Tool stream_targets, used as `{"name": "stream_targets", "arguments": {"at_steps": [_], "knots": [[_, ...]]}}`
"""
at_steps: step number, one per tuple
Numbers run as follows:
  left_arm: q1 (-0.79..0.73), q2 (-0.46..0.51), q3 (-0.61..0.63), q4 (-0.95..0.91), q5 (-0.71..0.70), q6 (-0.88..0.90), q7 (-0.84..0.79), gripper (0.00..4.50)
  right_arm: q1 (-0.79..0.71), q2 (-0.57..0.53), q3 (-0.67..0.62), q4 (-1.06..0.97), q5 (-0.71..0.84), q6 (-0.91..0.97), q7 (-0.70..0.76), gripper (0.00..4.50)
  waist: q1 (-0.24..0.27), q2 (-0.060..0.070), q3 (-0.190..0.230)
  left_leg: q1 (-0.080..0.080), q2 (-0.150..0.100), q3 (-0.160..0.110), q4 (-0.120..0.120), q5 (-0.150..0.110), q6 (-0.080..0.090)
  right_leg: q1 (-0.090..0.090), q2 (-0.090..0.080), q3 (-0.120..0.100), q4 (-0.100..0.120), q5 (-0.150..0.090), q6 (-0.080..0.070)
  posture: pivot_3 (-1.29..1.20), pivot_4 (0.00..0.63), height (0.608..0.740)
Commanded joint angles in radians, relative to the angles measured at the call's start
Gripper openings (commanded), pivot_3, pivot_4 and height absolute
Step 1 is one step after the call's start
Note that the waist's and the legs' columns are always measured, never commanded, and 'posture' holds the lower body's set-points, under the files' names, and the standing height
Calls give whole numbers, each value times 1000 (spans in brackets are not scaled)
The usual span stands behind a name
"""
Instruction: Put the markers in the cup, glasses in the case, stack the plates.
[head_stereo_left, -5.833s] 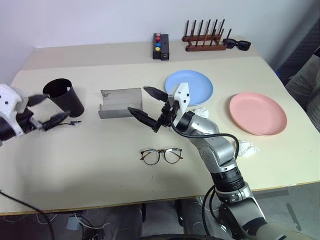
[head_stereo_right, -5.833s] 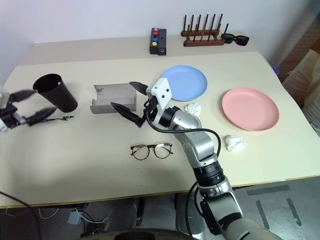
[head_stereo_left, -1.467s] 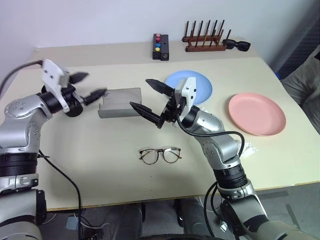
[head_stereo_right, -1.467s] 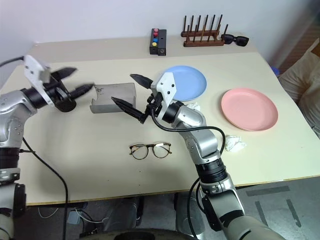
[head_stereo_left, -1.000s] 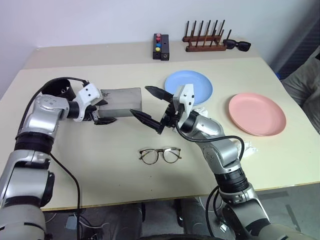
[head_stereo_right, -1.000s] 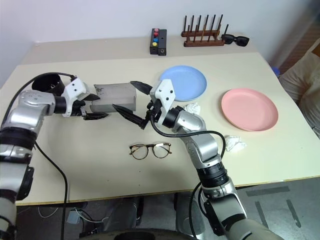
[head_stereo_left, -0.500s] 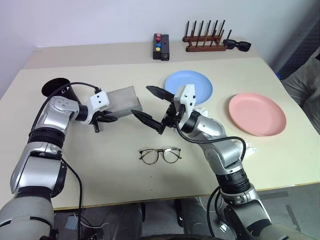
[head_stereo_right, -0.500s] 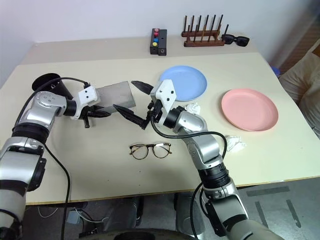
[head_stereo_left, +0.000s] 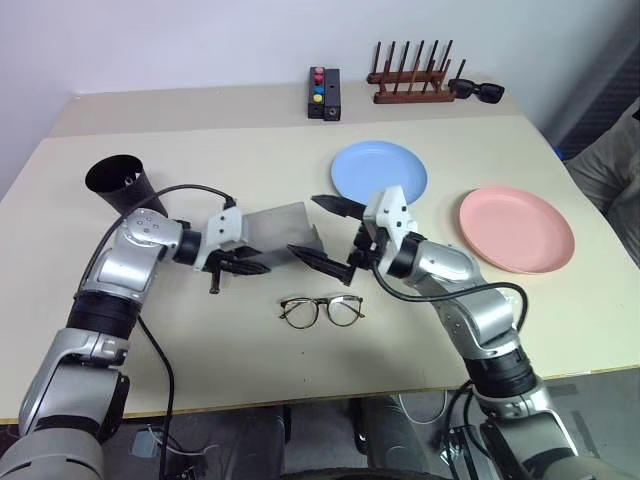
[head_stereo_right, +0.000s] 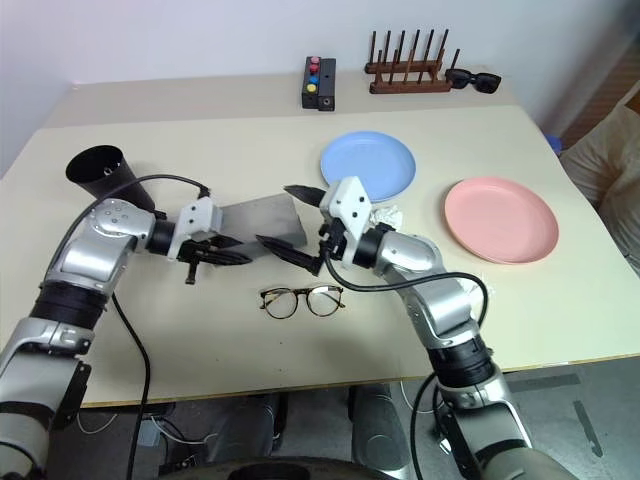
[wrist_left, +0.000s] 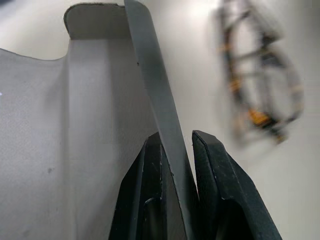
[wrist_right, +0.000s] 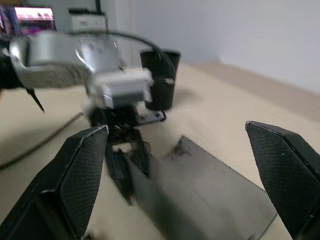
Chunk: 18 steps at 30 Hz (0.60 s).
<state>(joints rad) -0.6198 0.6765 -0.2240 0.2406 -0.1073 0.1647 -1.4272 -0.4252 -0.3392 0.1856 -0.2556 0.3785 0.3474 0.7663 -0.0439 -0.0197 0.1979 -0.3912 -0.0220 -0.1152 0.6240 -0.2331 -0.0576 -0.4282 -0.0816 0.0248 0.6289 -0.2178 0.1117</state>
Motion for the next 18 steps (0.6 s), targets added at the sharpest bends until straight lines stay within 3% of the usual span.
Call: {"name": "stream_targets", "arguments": {"at_steps": [1, 14, 18], "knots": [[-4, 2, -7, -55, -10, 13, 3, 812, 5, -10, -23, -68, 19, 4, -3, 4500, -1, 0, 0, 0, 0, 0, 0, 0, 0, 0, 0, 0, 0, 0, 0, 0, 150, 739], [-56, -9, -1, 40, 11, -44, 32, 812, 38, -26, -33, -100, 4, 13, -29, 4500, 2, 0, 0, 0, 0, 0, 0, 0, 0, 0, 0, 0, 0, 0, -1, 0, 150, 739], [-84, 2, 76, 29, -69, 21, 40, 2063, 62, -77, -67, -110, 13, 23, -19, 4500, 3, 0, 0, -1, 0, 0, 1, 0, 0, 0, 0, 0, 0, 0, 0, 0, 150, 739]]}}
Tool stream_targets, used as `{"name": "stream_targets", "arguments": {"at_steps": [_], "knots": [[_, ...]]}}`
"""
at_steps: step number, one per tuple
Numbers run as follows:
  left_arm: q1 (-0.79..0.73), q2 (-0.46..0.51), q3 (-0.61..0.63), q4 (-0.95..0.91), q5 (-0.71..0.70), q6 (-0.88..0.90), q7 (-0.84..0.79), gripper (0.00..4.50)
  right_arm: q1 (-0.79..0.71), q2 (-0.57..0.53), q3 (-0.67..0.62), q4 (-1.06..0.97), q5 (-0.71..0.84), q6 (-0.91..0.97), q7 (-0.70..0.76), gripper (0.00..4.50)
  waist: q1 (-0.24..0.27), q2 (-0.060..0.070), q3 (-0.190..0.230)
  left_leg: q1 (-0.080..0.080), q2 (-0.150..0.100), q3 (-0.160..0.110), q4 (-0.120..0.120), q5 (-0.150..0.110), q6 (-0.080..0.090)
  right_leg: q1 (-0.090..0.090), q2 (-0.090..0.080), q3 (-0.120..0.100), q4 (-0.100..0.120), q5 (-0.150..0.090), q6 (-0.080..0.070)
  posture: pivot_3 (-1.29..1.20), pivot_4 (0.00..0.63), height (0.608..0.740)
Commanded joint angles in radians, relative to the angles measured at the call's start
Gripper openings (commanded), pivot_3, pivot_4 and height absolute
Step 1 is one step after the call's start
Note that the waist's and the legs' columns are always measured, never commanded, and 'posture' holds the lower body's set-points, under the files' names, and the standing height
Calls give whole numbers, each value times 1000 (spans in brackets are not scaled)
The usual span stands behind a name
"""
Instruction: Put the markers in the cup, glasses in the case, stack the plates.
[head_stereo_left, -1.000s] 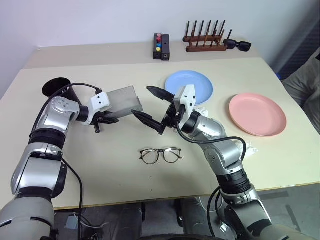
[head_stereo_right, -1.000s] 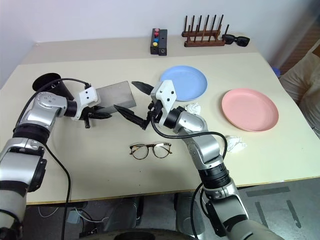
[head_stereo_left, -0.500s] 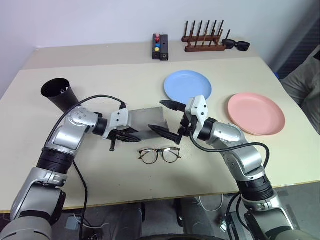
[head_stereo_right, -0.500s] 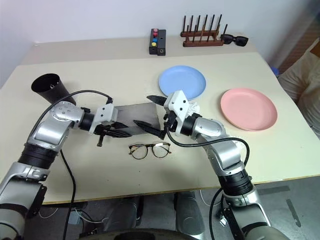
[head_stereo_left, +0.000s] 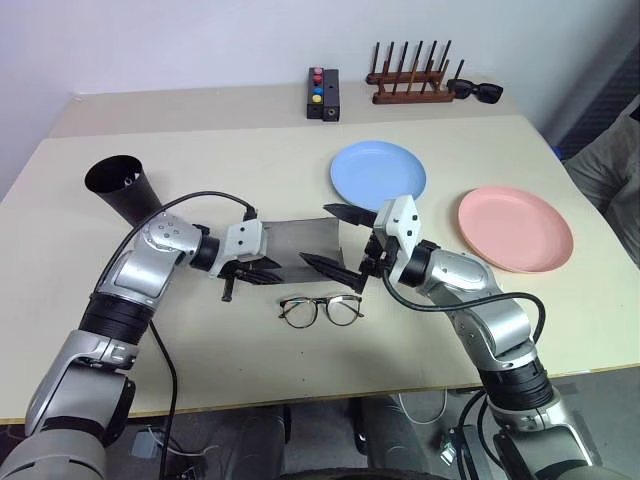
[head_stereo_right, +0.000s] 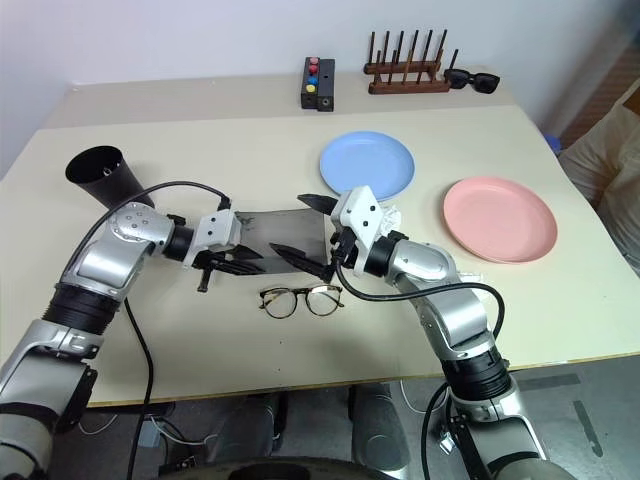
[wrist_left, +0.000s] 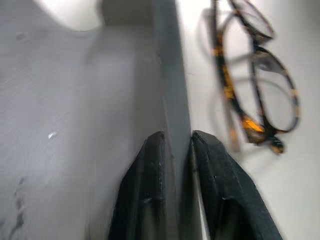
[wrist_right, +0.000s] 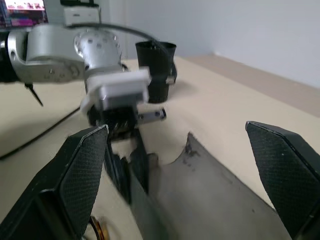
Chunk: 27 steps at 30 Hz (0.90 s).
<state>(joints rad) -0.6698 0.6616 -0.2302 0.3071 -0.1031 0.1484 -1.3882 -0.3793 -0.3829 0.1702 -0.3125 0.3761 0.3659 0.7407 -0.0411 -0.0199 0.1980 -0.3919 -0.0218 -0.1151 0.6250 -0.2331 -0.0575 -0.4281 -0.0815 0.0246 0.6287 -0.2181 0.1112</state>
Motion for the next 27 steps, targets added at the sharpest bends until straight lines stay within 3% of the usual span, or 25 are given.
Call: {"name": "stream_targets", "arguments": {"at_steps": [1, 3, 7, 12, 18, 27], "knots": [[-30, 22, 93, -59, -91, 47, -5, 2589, 25, -49, -58, -59, 20, 10, 12, 4500, 0, 0, 0, 0, 0, 0, 0, 0, 0, 0, 0, 0, 0, 0, 0, 0, 150, 739], [-15, 31, 106, -116, -130, 85, -22, 3520, 47, -85, -72, -73, 31, 26, 29, 4500, -1, 0, 0, 0, 0, 0, 0, 0, 0, 0, 0, 0, 0, 0, 0, 0, 150, 739], [50, 53, 80, -310, -204, 183, -66, 3520, 115, -185, -102, -103, 44, 63, 81, 4500, 0, 0, 0, 0, 0, 0, 0, 0, 1, 0, 0, 0, -1, 0, 0, 0, 150, 739], [93, 36, -32, -426, -174, 215, -71, 3520, 161, -235, -125, -114, 41, 70, 94, 4500, 0, 0, 0, 0, 0, 0, 0, 0, 1, 1, 0, 0, -1, -3, -1, 0, 150, 739], [54, -27, -165, -355, -74, 166, -51, 3520, 213, -244, -132, -159, 33, 86, 73, 4500, 4, 0, 0, 0, 0, 0, 2, -1, 1, 1, 0, 0, -1, -4, 0, 0, 150, 739], [-2, -119, -233, -190, 9, 90, -20, 3520, 279, -252, -139, -225, 29, 111, 37, 4500, 15, 0, 0, 0, 0, 1, 3, -1, 1, 2, 0, 0, -1, -4, 0, 0, 150, 739]]}}
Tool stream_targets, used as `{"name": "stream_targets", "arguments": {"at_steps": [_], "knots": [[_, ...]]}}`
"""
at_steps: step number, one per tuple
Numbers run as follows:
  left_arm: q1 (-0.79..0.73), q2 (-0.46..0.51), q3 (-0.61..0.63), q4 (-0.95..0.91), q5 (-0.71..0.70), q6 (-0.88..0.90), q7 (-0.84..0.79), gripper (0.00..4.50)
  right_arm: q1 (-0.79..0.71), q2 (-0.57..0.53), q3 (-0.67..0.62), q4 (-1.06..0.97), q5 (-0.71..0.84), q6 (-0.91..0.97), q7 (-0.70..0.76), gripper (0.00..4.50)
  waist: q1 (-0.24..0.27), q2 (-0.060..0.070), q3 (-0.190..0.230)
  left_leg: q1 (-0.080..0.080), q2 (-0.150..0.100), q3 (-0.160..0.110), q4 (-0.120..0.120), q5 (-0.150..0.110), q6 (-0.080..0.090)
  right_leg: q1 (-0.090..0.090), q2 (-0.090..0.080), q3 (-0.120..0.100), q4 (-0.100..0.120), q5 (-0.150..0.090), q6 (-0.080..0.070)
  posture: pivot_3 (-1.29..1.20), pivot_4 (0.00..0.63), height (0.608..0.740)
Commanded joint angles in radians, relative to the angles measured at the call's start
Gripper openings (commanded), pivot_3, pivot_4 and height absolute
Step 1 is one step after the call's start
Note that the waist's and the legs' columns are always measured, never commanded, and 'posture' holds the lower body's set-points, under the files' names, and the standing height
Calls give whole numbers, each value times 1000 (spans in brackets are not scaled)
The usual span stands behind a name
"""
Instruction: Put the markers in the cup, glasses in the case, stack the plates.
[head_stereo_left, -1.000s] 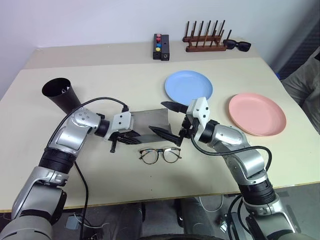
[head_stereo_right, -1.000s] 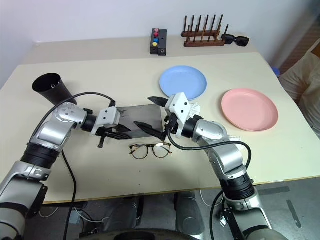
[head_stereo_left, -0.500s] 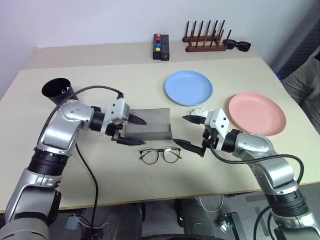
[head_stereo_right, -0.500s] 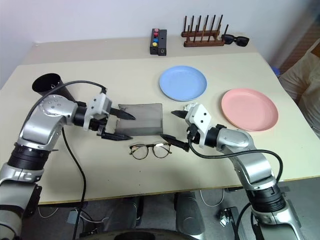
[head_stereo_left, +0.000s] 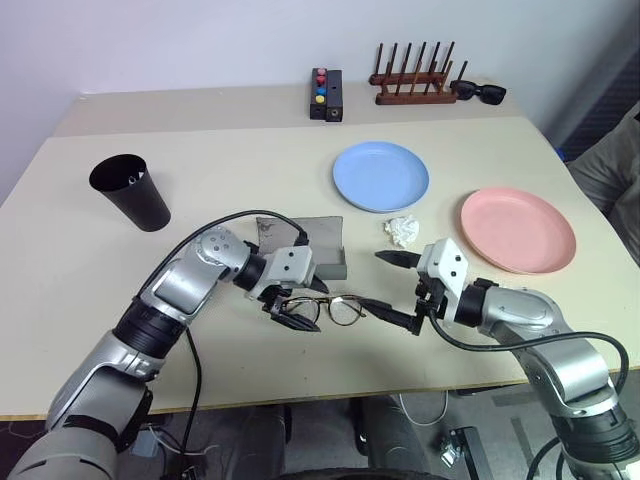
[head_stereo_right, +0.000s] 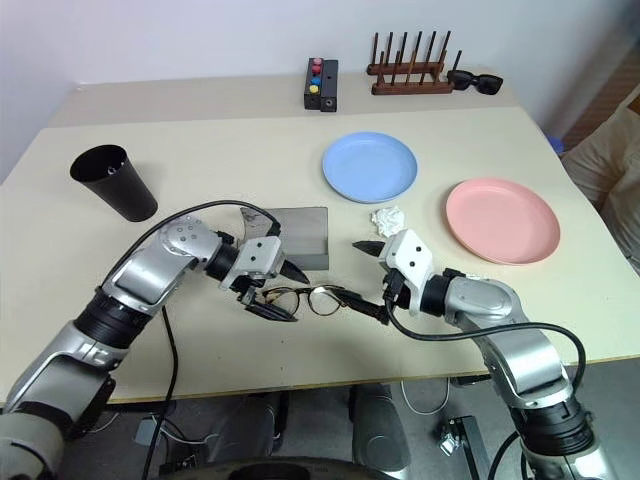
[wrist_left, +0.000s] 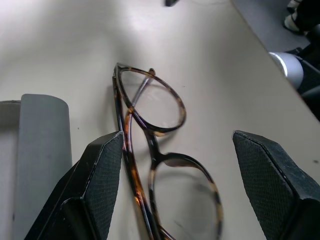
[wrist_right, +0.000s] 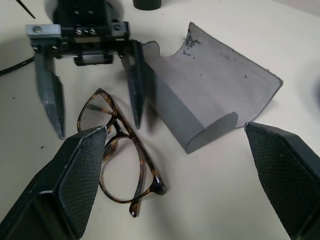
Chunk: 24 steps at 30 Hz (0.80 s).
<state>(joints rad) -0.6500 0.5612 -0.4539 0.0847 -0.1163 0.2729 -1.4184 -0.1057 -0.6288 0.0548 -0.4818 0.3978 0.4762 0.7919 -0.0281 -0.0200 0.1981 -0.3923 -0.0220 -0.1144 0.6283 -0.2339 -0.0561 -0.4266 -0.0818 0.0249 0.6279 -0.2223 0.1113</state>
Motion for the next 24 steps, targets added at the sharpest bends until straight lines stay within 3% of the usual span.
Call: {"name": "stream_targets", "arguments": {"at_steps": [1, 4, 6, 12, 20, 24], "knots": [[-24, -24, -11, 44, 27, -41, 12, 3520, 8, -6, -23, -58, 7, 1, -18, 4500, 5, 0, 0, 0, 0, 0, 0, 0, 0, 0, 0, 0, 0, 0, 0, 0, 150, 739], [-22, -42, -8, 71, 25, -44, 4, 3520, 12, -7, -24, -61, 8, 3, -25, 4500, 12, 0, 0, 0, 0, 0, 1, 0, 0, 0, 0, 0, 0, 0, 0, 0, 150, 739], [-18, -48, -8, 86, 28, -54, 4, 2997, 12, -8, -24, -60, 8, 3, -27, 4500, 14, 0, 0, 0, 0, 0, 1, 0, 0, 0, 0, 0, 0, 0, 0, 0, 150, 739], [3, -51, 9, 97, 21, -80, 10, 230, 2, -6, -15, -45, 6, -2, -24, 4500, 15, 1, -1, 0, 0, 0, 1, 0, 0, 2, 0, 0, 0, 0, 0, 0, 150, 739], [45, -21, 57, 49, -28, -77, 0, 230, -10, -5, -9, -28, 0, -9, -13, 4500, 12, 1, -2, 2, 0, 0, 2, 0, 0, 4, 0, 0, -2, 0, -2, 0, 150, 739], [51, 30, 139, -6, -118, -33, -33, 230, -12, -10, -24, -18, -10, -22, -17, 4500, 9, 1, -1, 2, 0, 0, 2, 0, 0, 4, 0, 0, -2, 0, -2, 0, 150, 739]]}}
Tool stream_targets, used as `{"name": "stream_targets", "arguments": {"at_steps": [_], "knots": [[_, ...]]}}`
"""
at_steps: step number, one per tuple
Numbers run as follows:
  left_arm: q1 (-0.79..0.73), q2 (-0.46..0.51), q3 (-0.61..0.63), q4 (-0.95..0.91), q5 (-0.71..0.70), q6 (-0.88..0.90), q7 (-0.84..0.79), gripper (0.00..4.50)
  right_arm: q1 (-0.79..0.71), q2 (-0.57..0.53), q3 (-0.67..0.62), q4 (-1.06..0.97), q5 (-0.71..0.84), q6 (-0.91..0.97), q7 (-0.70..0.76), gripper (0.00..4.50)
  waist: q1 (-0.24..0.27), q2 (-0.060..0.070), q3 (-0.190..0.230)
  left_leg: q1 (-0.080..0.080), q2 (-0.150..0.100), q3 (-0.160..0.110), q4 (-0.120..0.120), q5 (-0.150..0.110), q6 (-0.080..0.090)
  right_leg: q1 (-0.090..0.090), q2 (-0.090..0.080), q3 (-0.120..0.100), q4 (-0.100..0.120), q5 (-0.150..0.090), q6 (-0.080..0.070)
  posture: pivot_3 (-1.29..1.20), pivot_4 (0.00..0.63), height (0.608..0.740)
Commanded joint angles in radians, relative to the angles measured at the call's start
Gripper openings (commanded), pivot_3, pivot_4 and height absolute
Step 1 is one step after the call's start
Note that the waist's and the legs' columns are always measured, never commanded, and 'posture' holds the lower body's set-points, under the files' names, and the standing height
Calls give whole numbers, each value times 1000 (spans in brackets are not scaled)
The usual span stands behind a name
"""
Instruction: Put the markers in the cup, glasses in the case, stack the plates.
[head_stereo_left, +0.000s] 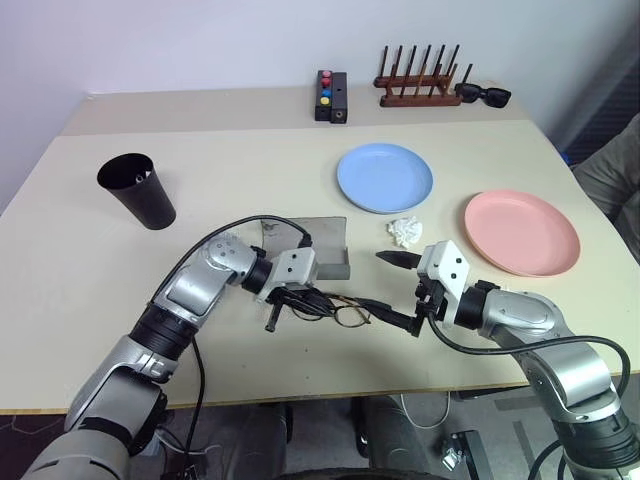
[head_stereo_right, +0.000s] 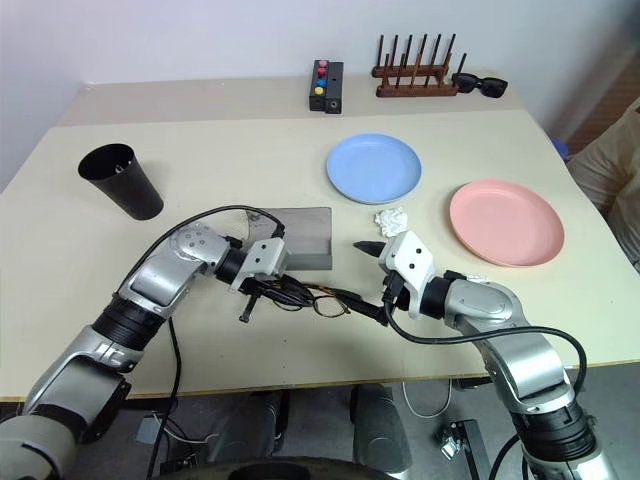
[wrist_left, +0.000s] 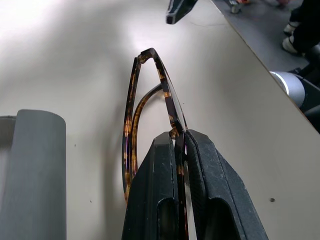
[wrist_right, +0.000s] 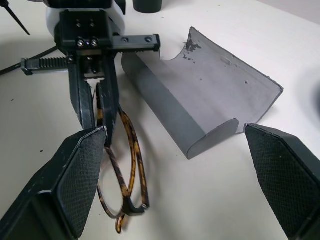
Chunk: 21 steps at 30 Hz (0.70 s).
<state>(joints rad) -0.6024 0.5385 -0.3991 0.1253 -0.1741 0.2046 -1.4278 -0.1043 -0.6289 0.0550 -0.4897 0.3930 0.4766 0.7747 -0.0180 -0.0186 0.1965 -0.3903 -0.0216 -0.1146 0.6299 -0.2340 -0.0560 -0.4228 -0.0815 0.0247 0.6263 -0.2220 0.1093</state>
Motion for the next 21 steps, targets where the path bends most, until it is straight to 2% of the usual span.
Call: {"name": "stream_targets", "arguments": {"at_steps": [1, 3, 7, 10, 15, 21], "knots": [[4, 70, 108, -61, -87, 46, -34, 230, -12, -13, -30, -7, -6, -26, 1, 4500, -1, 0, 0, 0, 0, 0, 0, 0, 0, 0, 0, 0, 0, 0, 0, 0, 150, 739], [-4, 108, 161, -77, -128, 57, -46, 230, -6, -21, -42, 2, -9, -32, 6, 4500, 1, 0, 0, -1, 0, 0, 0, 0, 0, -1, 0, 0, 0, 0, 0, 0, 150, 739], [-71, 139, 220, 3, -112, 24, -15, 230, -3, -25, -46, 17, -13, -42, 13, 4500, 9, 0, 0, -2, 0, 0, 0, 0, 0, -1, 0, 0, -1, 0, 0, 0, 150, 739], [-152, 115, 235, 108, -72, -2, 47, 230, -14, -16, -30, 30, -19, -49, 18, 4500, 9, 0, 1, -2, 0, 0, 1, 0, 0, 0, 0, 0, -2, 0, 0, 0, 150, 739], [-232, 53, 187, 270, 18, -91, 108, 230, -37, 11, 2, 46, -26, -57, 15, 4500, 1, 0, 1, -2, 0, 0, 0, 0, 0, 0, 0, 0, -2, 1, 1, 0, 150, 739], [-258, 3, 152, 368, 41, -107, 57, 230, -31, 26, 13, 41, -30, -58, 9, 4500, 1, 0, 1, -2, 0, 0, -1, 0, 0, -1, 0, 0, -2, 3, 4, 0, 150, 739]]}}
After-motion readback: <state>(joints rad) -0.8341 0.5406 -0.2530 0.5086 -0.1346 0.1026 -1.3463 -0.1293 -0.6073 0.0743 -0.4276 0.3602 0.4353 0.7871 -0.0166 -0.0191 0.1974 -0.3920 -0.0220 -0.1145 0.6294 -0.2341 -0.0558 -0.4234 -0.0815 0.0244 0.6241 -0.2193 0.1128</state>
